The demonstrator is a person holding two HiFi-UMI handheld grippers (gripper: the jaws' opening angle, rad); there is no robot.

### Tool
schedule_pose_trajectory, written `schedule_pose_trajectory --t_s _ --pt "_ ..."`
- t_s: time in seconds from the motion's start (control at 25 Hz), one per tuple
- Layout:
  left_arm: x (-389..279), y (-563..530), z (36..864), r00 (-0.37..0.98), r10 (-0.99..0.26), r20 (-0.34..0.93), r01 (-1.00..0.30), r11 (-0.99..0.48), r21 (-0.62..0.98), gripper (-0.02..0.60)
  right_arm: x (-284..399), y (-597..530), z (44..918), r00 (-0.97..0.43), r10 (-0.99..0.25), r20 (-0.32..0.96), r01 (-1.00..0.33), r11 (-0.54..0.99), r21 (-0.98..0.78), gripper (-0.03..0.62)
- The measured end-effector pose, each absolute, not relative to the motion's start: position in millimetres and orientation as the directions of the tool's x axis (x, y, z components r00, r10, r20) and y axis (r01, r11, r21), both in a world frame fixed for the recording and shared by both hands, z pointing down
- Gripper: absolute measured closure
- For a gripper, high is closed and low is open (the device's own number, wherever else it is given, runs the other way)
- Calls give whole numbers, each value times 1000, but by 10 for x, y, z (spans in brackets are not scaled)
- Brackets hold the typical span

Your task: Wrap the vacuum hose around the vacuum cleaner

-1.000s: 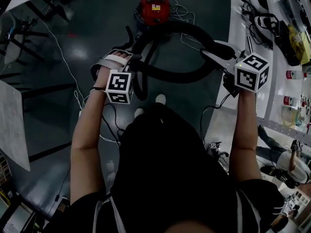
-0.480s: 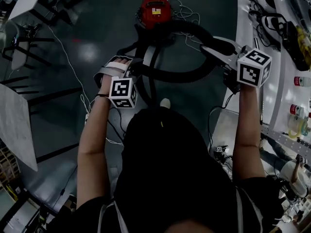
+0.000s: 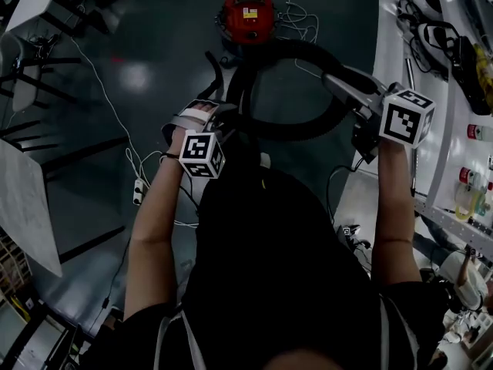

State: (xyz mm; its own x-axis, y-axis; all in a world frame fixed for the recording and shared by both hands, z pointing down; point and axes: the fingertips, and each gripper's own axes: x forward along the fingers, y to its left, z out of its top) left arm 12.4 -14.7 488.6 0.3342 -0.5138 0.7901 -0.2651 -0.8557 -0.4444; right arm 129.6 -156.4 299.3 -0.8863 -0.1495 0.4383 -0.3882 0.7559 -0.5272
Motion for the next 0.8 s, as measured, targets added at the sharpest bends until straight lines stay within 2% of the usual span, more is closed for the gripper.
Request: schedule_pose_trajectory --t_s 0.32,0.6,0.72,0.8 --pt "-28 -202 4924 438 -468 767 -272 -883 -383 402 1119 -1779 2938 -868 -249 429 -481 634 -606 418" --pt "-102 -230 5024 446 -537 716 -305 -843 -442 385 850 -1887 2787 -852 -322 412 -521 595 -612 418" --pt "-134 -325 5027 432 -579 691 -340 -815 -469 313 807 -1950 2795 -839 -352 415 -544 578 -608 418" --pt "-187 -415 5035 414 -603 682 -432 -789 -436 237 784 -1985 2789 -834 -367 413 -552 575 -604 418"
